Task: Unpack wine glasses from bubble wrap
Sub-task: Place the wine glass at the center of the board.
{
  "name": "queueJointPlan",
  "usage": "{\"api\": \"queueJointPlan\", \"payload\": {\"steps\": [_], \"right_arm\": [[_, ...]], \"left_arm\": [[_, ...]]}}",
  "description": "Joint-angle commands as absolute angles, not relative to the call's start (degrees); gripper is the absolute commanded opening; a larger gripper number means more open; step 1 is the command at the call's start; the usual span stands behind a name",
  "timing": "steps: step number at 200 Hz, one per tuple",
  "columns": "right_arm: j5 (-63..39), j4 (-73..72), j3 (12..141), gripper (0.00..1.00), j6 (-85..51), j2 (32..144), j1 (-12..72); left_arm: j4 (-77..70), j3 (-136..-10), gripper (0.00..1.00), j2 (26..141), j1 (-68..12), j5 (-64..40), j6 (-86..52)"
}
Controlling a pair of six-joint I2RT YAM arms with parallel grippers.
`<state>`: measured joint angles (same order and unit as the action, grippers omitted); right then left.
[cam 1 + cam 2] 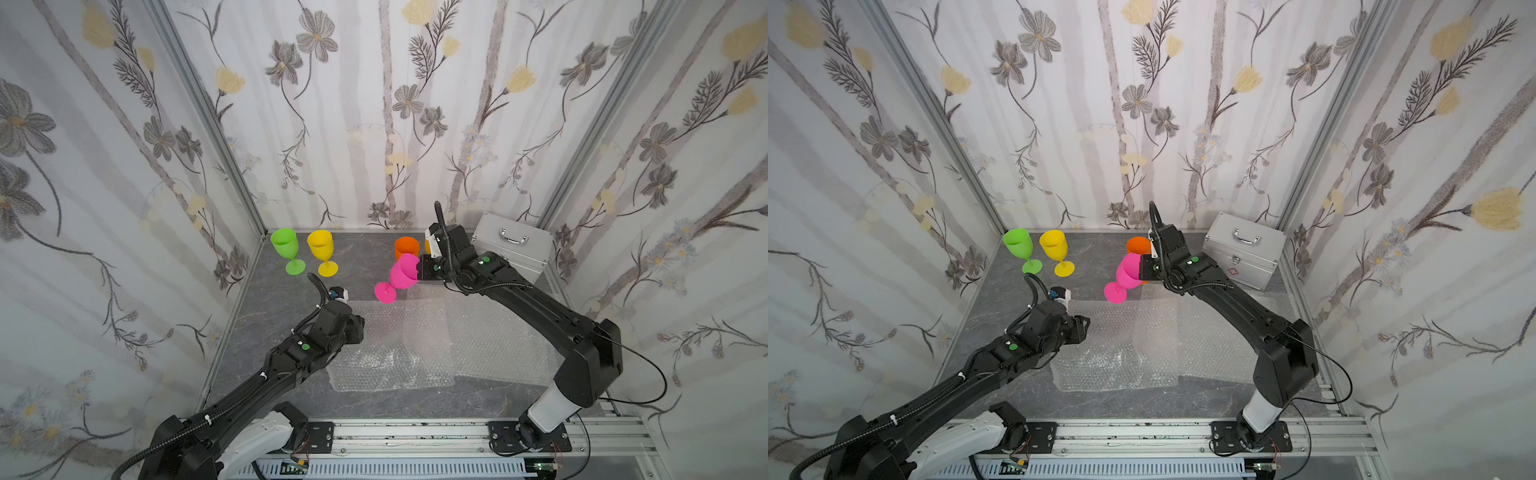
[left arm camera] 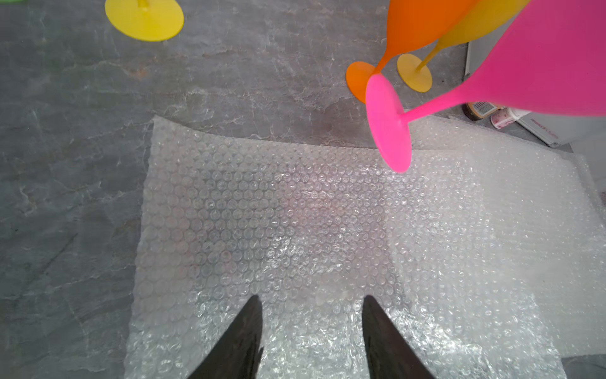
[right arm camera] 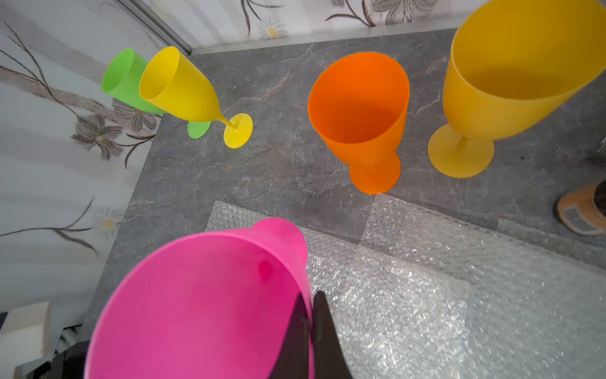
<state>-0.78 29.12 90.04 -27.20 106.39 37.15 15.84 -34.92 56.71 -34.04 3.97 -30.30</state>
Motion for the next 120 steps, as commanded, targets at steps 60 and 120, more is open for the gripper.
{"api": "queueJointPlan", "payload": {"steps": [60,120], "right_arm": [[14.52,37.15,111.45,0.01,-22.77,123.93,39.02],[14.66,37.54,115.58,0.01,-22.71,129.23,39.20]], "left_arm": [[23.46,-34.81,0.51,55.31,-25.57,-4.96,-34.37],[24.63,-33.63,0.51,53.79,-23.73,-6.23,-34.94]]}}
